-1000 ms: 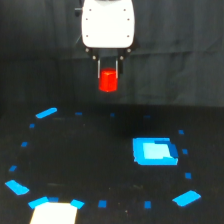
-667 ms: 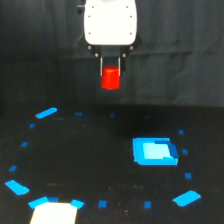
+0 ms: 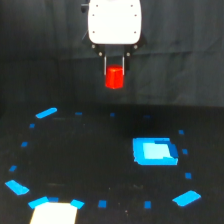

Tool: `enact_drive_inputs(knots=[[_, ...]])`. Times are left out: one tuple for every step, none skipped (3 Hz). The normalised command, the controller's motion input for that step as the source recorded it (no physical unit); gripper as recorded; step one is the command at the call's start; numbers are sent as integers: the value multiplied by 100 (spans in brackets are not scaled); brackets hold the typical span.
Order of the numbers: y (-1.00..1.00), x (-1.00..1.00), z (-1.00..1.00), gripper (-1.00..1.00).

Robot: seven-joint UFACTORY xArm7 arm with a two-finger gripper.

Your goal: Pick up the red object from the table

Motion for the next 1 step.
enact_drive_inputs(knots=[[9, 45, -9, -100]])
